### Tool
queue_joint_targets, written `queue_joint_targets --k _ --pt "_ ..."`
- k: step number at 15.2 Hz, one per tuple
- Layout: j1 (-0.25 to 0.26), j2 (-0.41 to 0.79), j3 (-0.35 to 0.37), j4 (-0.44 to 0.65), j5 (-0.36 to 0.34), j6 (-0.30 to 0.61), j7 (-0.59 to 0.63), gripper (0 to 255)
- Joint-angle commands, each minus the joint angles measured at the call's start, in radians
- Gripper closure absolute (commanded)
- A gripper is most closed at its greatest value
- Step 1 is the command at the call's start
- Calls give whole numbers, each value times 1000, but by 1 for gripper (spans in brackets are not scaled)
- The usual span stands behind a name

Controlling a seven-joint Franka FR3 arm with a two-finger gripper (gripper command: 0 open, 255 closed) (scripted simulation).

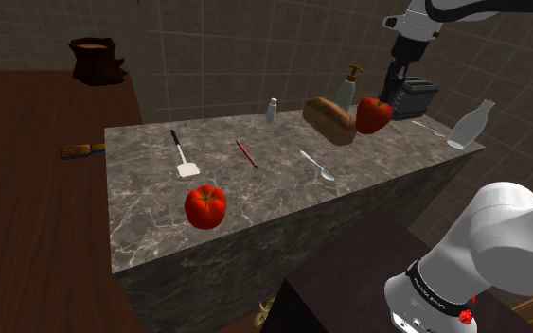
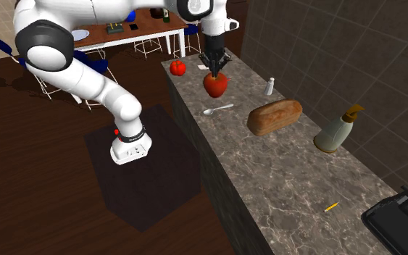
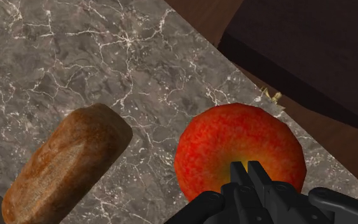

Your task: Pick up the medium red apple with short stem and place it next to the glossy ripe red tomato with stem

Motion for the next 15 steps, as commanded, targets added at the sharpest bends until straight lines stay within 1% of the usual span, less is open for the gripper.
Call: queue_joint_targets --k 1,8,15 --pt "18 7 39 -4 20 -1 52 255" --pt "85 68 153 22 88 3 205 255" --pt "153 174 252 102 151 6 345 255"
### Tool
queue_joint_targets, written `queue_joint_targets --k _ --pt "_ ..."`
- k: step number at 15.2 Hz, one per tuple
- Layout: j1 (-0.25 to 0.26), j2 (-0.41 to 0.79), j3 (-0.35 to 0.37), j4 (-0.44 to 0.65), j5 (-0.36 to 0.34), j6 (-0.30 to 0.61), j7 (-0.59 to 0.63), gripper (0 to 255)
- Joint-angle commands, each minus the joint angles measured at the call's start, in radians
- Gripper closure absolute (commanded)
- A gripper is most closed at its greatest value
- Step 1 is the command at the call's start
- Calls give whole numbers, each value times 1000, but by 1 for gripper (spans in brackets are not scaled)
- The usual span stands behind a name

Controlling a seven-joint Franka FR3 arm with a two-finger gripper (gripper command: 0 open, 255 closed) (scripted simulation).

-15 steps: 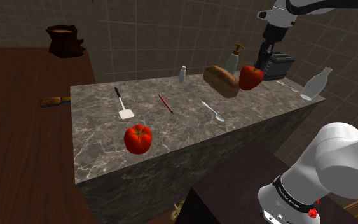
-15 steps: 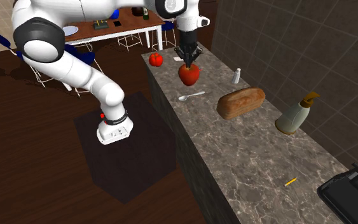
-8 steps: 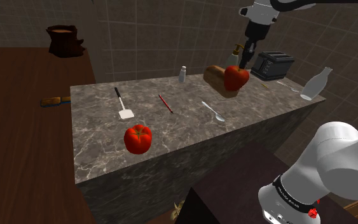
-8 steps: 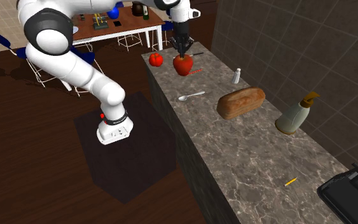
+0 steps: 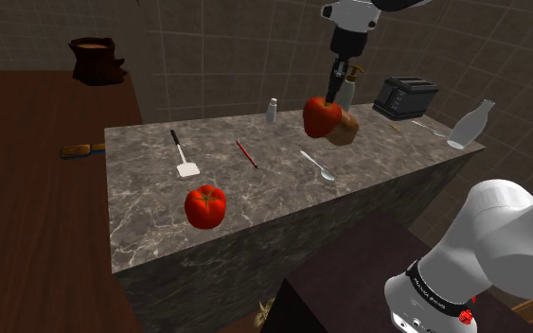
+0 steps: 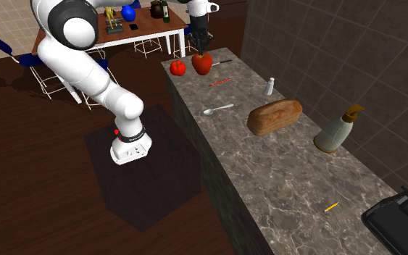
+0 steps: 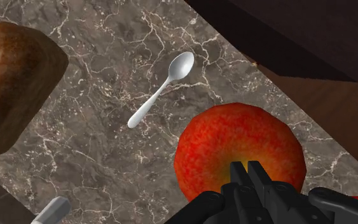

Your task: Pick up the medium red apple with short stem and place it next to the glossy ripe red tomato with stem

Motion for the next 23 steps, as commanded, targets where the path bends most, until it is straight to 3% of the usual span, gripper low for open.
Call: queue_joint_targets --k 1,14,23 --pt "20 31 30 28 17 -3 44 255" --pt "130 336 170 347 86 -42 268 255" --pt "131 341 171 245 85 64 278 255"
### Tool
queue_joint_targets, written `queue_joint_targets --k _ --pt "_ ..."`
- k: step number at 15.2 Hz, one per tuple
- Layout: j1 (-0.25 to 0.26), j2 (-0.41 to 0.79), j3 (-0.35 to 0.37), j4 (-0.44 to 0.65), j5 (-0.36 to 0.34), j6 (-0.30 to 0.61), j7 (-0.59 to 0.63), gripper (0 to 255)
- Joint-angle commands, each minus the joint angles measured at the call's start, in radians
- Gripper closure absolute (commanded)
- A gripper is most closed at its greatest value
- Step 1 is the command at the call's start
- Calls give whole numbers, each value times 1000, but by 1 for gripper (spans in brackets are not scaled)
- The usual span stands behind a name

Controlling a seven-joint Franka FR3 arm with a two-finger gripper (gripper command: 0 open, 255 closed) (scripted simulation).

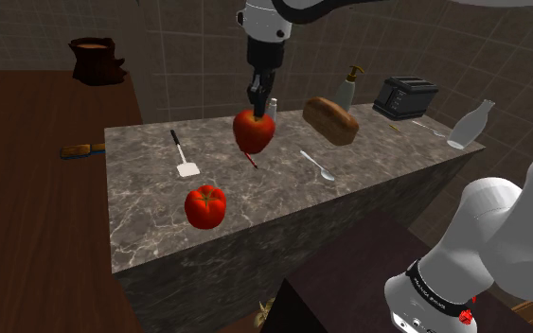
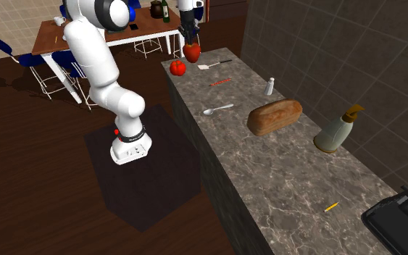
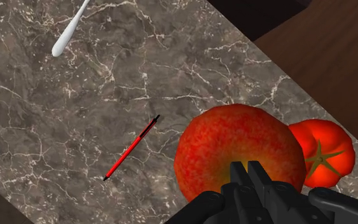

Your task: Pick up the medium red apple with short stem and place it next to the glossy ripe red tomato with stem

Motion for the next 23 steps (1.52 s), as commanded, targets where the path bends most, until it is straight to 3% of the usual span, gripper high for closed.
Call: queue_joint_targets --k 1,23 --pt "1 2 1 -24 0 27 4 255" --pt "-2 75 -2 -238 -6 313 24 255"
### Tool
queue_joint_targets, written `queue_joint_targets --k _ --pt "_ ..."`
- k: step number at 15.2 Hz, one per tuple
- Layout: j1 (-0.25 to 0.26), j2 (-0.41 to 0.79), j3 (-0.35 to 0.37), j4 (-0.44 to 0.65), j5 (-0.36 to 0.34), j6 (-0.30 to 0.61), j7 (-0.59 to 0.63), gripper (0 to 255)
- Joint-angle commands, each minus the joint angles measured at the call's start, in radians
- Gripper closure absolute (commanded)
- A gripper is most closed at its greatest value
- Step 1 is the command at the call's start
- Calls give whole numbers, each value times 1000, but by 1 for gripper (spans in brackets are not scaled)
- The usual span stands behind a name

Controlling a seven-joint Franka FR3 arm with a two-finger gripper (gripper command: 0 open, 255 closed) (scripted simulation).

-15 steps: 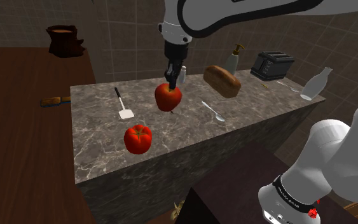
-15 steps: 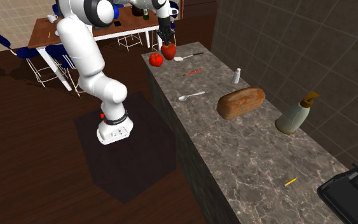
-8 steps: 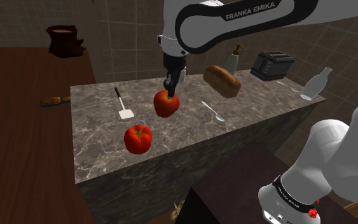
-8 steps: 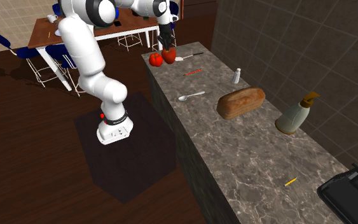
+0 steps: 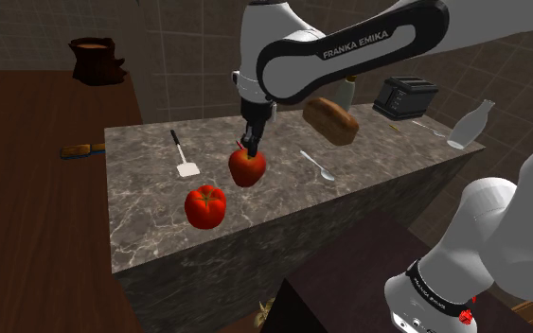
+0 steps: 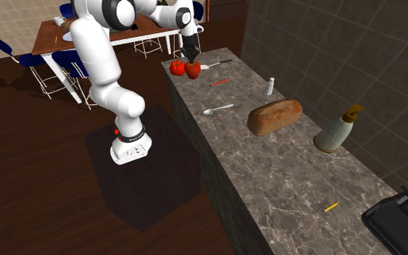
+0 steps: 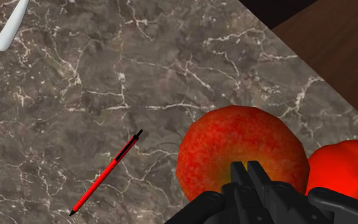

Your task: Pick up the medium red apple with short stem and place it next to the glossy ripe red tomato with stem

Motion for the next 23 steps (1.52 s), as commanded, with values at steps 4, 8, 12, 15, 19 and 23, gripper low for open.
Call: queue_joint_targets --k 4,8,12,15,19,23 --pt "0 19 0 -32 -1 51 5 255" --pt "0 19 0 -32 -1 51 5 255" --pt "0 19 0 -31 -1 51 5 0" --pt "0 19 0 -31 -1 51 5 0" --pt "5 -20 4 26 1 -46 4 0" --pt "6 -29 5 43 2 -72 4 0"
